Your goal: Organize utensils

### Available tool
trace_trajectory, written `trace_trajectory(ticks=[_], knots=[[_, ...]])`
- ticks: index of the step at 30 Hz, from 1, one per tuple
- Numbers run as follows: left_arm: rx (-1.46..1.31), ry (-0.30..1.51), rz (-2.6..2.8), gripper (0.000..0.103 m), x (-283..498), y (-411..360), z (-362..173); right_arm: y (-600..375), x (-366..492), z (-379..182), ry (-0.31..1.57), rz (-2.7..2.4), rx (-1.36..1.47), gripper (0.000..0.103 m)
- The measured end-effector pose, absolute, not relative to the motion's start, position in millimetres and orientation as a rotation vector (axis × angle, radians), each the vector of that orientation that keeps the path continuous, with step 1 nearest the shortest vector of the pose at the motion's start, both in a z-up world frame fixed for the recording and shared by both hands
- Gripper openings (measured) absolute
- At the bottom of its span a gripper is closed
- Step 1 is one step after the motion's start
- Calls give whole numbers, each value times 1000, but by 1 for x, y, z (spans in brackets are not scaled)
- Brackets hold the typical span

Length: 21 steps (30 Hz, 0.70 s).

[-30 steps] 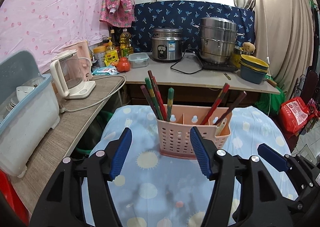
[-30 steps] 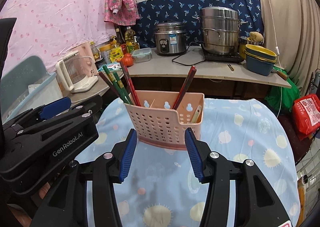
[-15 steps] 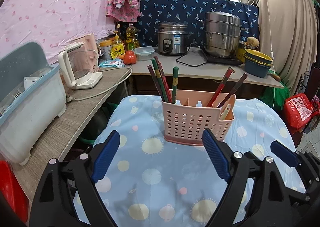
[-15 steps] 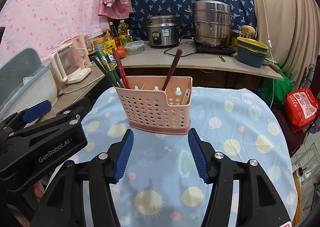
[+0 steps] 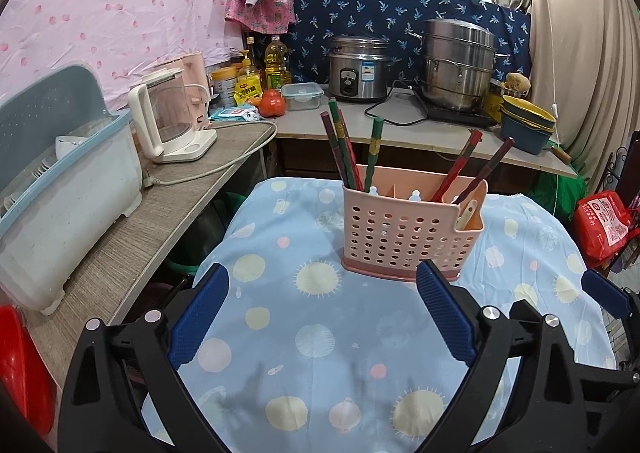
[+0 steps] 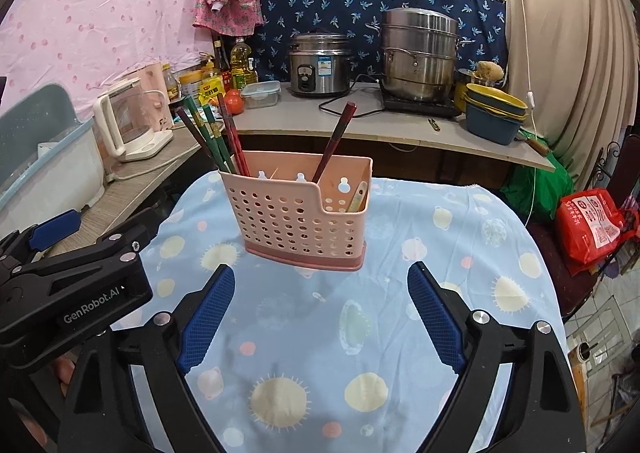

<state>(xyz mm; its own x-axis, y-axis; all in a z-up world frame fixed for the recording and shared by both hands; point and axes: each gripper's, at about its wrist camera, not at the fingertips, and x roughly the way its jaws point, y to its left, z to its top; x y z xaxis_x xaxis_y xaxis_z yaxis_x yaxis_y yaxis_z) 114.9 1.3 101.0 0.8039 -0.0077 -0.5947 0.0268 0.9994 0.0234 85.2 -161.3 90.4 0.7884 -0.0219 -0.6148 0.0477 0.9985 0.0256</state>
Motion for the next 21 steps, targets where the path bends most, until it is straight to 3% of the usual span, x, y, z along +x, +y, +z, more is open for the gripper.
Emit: trace_trajectory(ticks=[5,7,21], knots=[[28,642,-1,93,116,6,99,-162,87,88,674,-42,47,88],[27,647,6,93,117,7,98,-163,88,88,678,-48,48,97],[41,692,12,96,121,8,86,-165,90,83,691,-57,49,97]])
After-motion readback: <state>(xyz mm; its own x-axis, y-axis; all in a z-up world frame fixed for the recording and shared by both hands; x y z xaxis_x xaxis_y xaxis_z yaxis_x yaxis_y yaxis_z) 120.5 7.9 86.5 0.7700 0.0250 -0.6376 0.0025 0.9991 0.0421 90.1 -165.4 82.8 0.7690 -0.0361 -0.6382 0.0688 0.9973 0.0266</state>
